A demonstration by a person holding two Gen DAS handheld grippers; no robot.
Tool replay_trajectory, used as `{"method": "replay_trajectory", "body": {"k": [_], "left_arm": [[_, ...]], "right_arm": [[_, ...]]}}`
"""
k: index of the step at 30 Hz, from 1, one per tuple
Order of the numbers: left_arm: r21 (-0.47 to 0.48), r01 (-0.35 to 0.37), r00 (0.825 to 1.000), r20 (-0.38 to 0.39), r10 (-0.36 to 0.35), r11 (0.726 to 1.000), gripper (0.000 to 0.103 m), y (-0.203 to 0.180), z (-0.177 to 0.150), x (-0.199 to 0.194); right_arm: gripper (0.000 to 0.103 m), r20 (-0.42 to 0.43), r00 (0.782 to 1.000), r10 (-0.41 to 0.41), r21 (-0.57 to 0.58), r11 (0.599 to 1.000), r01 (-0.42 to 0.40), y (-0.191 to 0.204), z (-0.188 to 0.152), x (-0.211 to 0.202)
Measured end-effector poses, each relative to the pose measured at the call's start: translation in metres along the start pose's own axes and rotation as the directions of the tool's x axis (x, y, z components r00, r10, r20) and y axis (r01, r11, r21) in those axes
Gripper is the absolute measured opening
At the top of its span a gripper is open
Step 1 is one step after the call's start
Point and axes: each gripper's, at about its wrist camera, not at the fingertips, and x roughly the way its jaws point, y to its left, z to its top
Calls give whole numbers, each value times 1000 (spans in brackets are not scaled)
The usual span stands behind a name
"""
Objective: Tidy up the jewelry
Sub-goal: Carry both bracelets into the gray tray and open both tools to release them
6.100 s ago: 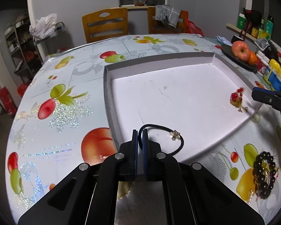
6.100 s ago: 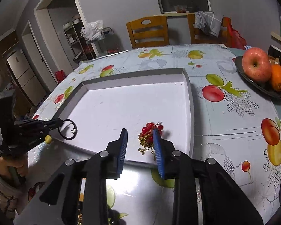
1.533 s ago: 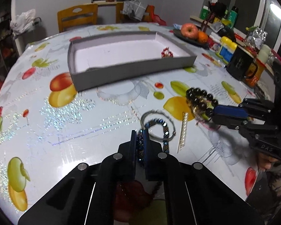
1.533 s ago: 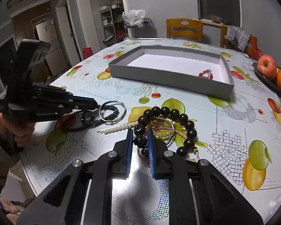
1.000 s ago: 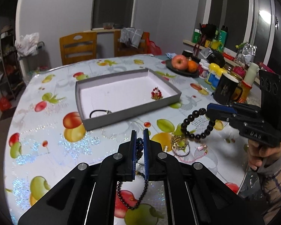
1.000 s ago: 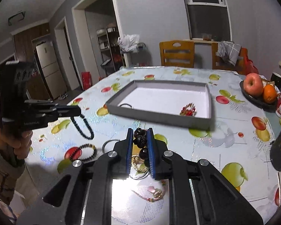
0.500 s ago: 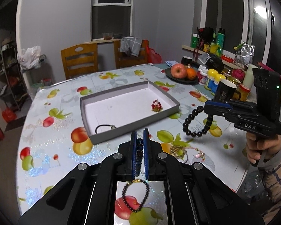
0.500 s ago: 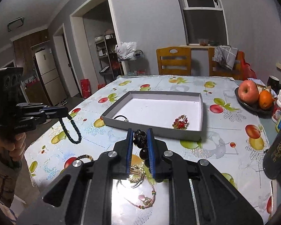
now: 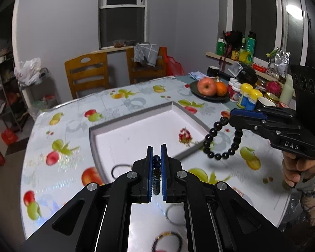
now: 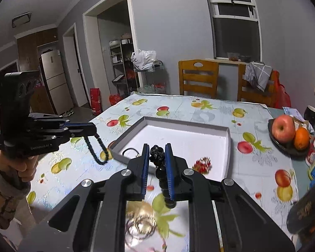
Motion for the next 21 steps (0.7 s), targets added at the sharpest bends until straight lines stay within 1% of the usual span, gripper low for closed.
{"method": "replay_trajectory", "body": {"k": [7,10,17,19,21], "left_arm": [[-21,3,1000,7,-2,1000,8,12,23,33],[-27,0,1000,-4,0,1000,8,17,30,52],[-49,-8,998,-65,5,999,8,39,37,107],[-61,-15,996,-86,10,998,8,48,35,122],[-72,-18,994,-113,10,997,8,57,33,137]], "right_arm": [[15,-14,1000,6,17,1000,-5,-8,22,38],[15,-35,999,8,26,1000,-7,-12,27,63],[15,-103,994,23,68,998,-16,-28,32,123],[15,-129,991,20,87,996,-9,-36,31,139],[15,-164,986,-1,99,995,18,-47,30,158]]}}
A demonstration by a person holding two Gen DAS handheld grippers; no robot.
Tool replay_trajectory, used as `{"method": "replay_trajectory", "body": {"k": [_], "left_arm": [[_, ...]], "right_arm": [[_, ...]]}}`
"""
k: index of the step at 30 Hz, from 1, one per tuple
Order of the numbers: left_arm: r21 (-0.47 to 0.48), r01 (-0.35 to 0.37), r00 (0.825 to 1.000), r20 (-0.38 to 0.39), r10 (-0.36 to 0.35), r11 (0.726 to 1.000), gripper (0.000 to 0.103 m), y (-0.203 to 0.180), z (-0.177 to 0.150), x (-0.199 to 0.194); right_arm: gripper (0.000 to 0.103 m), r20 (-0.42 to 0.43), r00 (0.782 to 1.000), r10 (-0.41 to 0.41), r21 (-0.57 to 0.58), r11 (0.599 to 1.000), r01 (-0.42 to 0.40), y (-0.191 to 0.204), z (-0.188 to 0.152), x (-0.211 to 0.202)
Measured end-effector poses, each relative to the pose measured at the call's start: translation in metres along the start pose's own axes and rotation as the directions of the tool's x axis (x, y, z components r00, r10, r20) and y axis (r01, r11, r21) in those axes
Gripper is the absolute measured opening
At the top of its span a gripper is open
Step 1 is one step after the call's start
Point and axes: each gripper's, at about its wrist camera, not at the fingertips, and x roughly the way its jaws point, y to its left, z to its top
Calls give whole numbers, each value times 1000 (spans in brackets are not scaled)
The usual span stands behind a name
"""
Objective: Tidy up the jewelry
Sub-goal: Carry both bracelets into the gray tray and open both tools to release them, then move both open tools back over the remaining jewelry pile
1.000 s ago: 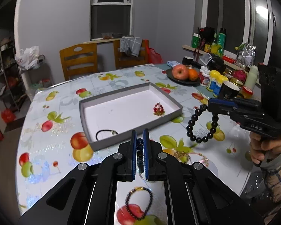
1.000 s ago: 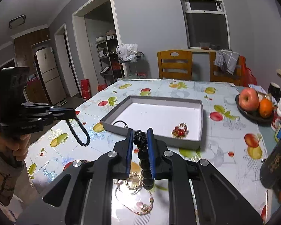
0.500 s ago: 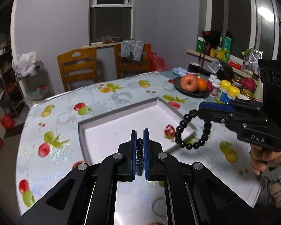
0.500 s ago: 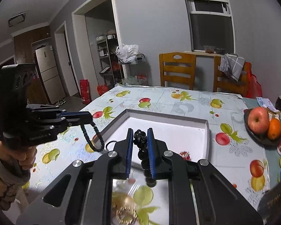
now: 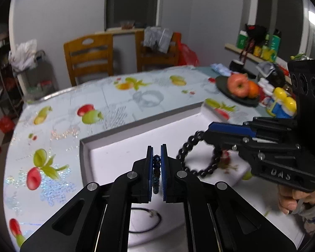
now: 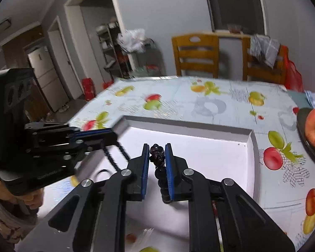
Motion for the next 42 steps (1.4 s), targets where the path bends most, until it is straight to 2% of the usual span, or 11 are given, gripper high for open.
{"method": "replay_trajectory", "body": {"k": [4,10,16,18,20,22,24,26,32,36,42], "left_arm": [[-9,-37,998,-56,36,999,8,21,-5,26],[-52,-58,991,-127,51,997,8,47,-18,47],[-70,-62,988,-143,51,996,8,53,-27,54],[-66,-73,988,-138,64,995,22,52,-29,52],[-59,-76,990,-124,68,995,30,50,-31,48],[-54,-85,992,-102,80,995,46,47,-31,42],[-53,-85,994,-68,81,995,70,44,-32,33],[-52,-90,996,-29,89,995,79,40,-34,19],[-53,-73,997,22,74,996,83,28,-50,-19],[-57,-62,997,37,64,996,86,21,-67,-42],[-46,-37,998,42,39,998,87,6,-98,-70]], "right_arm": [[15,-41,998,-57,42,997,58,-27,2,24],[15,-76,994,-79,132,987,89,-71,-3,33],[15,-113,990,-88,164,981,106,-89,-14,41],[16,-108,990,-88,169,980,106,-91,-17,41],[17,-92,992,-88,173,979,103,-91,-20,37],[19,-80,993,-89,169,980,102,-89,-22,32],[27,-56,994,-89,161,982,97,-85,-23,23],[30,-32,995,-97,150,984,100,-80,-23,13],[32,21,995,-98,98,991,95,-56,-32,-23],[44,54,994,-96,69,993,92,-39,-43,-48],[44,80,993,-91,31,996,89,-15,-66,-80]]}}
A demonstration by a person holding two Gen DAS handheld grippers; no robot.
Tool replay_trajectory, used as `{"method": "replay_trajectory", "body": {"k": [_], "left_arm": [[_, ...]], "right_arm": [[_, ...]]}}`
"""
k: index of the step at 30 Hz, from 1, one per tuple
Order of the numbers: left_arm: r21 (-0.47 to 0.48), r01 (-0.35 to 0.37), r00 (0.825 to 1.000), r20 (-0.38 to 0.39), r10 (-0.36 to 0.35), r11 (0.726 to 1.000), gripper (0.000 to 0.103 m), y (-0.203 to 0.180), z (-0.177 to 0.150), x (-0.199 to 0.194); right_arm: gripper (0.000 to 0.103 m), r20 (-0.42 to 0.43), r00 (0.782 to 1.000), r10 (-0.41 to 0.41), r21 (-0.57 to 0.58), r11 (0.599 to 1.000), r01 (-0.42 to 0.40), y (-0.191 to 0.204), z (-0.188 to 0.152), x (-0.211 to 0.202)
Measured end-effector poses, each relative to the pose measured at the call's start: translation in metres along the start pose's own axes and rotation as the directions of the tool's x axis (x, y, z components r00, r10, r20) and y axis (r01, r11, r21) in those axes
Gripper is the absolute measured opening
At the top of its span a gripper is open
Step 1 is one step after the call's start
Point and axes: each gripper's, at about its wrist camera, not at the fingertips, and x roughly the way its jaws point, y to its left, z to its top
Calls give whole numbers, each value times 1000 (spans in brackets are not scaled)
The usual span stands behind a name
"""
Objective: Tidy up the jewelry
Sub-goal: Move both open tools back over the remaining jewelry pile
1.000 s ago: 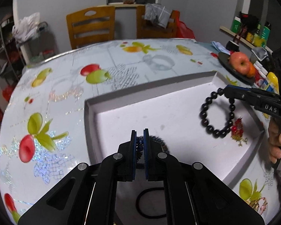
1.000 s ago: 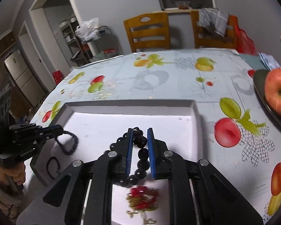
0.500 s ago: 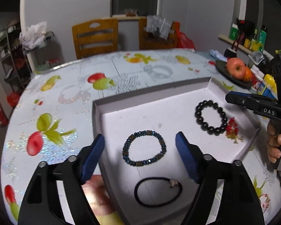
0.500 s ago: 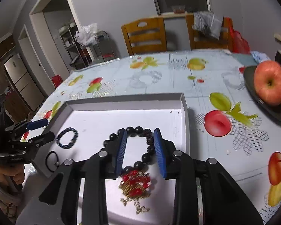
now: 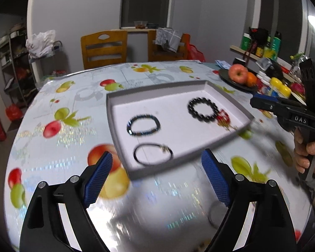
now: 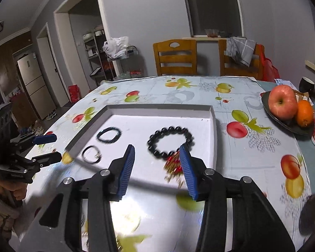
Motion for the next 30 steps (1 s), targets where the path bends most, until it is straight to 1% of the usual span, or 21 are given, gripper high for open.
{"method": "replay_trajectory", "body": {"k": [3,8,10,11,18,22,26,29,30], "left_arm": [[4,7,1000,4,-7,1000,88,-5,-14,-12],[-25,27,1000,2,-27,999,88,-7,-38,-31],[-23,37,999,-2,-37,999,88,-10,-46,-37],[-20,45,999,-8,-45,999,88,-13,-51,-39],[7,81,996,-44,-81,997,88,-28,-76,-46],[33,94,993,-79,-91,995,88,-37,-87,-43],[25,93,991,-101,-90,995,88,-37,-92,-39],[18,101,989,-109,-98,995,87,-37,-94,-38],[20,101,989,-109,-98,995,87,-37,-94,-38]], "right_arm": [[47,-1,1000,10,-13,1000,-10,11,-14,-14],[50,-5,1000,18,-21,1000,-19,24,-37,-32],[55,-12,1000,22,-25,999,-22,28,-45,-35],[55,-12,1000,18,-28,999,-18,31,-48,-36],[55,-45,999,24,-45,999,-26,40,-75,-45],[55,-68,997,29,-54,998,-33,44,-87,-48],[55,-81,996,37,-54,998,-42,46,-93,-51],[56,-103,994,40,-75,996,-48,51,-98,-52],[57,-111,993,40,-81,996,-49,53,-100,-52]]}}
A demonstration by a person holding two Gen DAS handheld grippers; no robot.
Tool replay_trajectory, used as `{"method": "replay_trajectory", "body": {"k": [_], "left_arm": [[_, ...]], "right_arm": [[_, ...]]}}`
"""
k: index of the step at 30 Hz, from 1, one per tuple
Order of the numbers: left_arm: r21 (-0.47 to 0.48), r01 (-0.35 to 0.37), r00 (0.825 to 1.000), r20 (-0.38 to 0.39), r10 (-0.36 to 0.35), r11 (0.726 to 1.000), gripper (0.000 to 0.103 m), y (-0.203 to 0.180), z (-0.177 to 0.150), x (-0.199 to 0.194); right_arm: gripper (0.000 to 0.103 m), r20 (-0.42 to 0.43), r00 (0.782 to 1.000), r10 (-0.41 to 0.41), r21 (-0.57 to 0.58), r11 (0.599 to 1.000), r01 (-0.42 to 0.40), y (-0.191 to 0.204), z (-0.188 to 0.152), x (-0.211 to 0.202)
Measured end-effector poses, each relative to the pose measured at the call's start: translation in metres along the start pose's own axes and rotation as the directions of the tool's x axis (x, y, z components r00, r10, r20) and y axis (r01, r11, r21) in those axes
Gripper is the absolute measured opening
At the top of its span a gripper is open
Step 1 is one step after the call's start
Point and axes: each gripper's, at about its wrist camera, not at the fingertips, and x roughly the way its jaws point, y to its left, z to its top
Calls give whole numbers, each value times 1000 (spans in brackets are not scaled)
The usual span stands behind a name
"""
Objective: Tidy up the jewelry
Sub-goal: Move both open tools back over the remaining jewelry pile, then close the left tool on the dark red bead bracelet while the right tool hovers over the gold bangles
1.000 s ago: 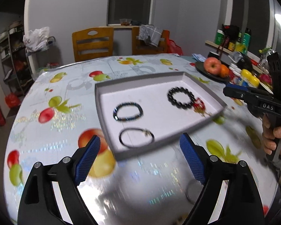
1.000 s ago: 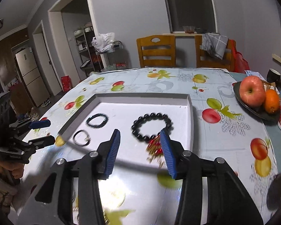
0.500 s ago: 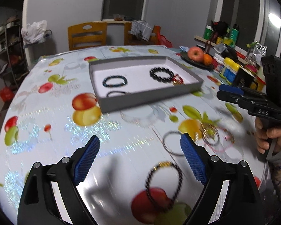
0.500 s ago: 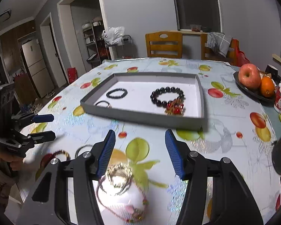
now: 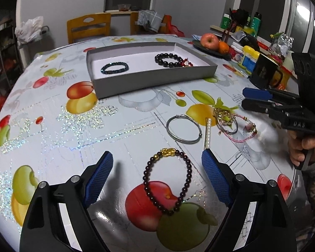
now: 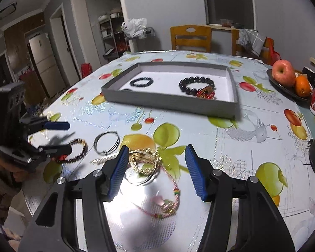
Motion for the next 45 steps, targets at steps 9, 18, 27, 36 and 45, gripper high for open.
{"method": "replay_trajectory", "body": {"k": [9,18,27,36,45], "left_arm": [[2,4,1000,3,-4,1000,87,-3,-4,-1],[30,-28,1000,4,28,999,87,-9,-5,-4],[2,-20,1000,13,20,1000,87,-4,-5,-5],[9,-29,1000,9,29,1000,87,-4,-5,-4],[25,-51,999,-13,52,998,87,-8,-6,0]], "right_arm": [[60,-88,996,-29,-66,998,23,18,-5,18],[60,-146,988,-57,-110,993,41,31,-5,33],[50,-176,981,-76,-142,989,52,37,-5,42],[49,-94,994,-57,-122,991,45,34,-1,21],[47,-60,998,-35,-107,994,28,28,-2,9]]}}
